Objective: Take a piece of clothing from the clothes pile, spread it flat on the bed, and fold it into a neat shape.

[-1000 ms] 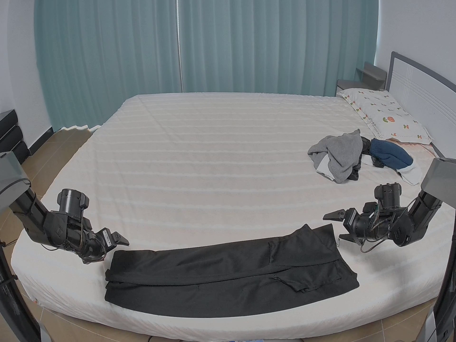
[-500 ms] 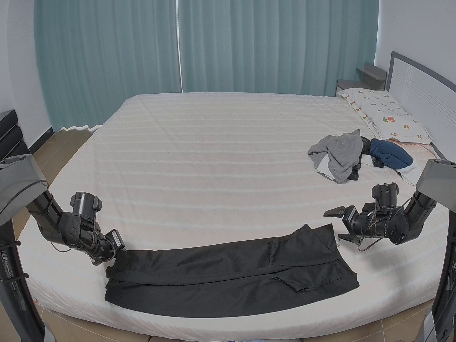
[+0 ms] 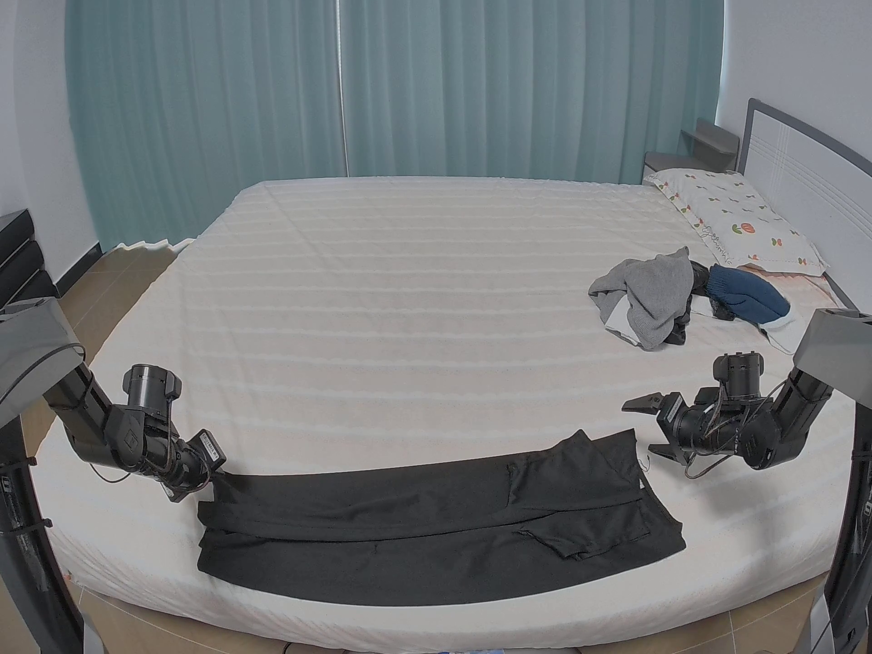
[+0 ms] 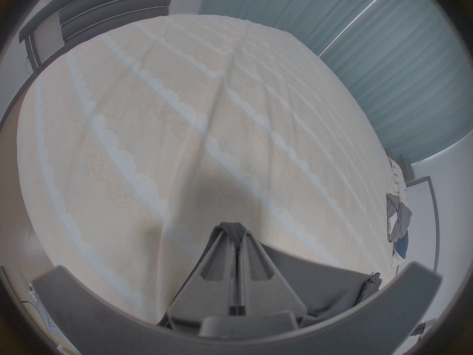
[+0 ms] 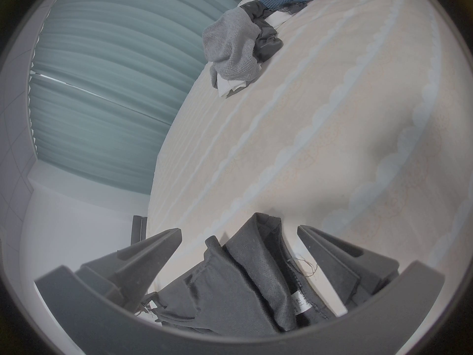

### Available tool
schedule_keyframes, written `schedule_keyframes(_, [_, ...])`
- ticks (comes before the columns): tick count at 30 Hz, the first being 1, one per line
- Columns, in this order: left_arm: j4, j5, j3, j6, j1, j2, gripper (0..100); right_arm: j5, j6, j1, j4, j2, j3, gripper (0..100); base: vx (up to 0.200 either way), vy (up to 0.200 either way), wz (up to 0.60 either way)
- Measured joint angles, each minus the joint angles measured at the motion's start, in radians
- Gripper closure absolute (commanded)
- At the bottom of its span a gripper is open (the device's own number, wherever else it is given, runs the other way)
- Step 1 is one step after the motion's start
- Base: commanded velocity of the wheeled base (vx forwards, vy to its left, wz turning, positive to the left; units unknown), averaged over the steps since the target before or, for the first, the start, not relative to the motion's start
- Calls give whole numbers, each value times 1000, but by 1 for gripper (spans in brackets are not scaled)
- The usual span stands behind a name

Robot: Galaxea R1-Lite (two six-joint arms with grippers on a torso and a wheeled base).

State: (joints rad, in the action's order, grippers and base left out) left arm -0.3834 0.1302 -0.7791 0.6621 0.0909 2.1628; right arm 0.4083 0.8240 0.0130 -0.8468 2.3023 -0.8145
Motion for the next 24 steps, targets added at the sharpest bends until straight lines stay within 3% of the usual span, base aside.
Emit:
schedule_keyframes(7, [-1,6,1,0,-1,4,100,-3,0,11,0,21,-18,0,0,0,0])
schedule_keyframes(8, [-1,7,1,0,-1,4,100,-5,0,13,0,24,-21,100,0,0,0])
schedule_keyframes(16, [-1,10,1,0,-1,5,100,-53,-3,36,9,61,-61,100,0,0,0])
schedule_keyframes(24, [-1,10,4,0,-2,5,100,-58,-1,31,-3,78,-84,100,0,0,0])
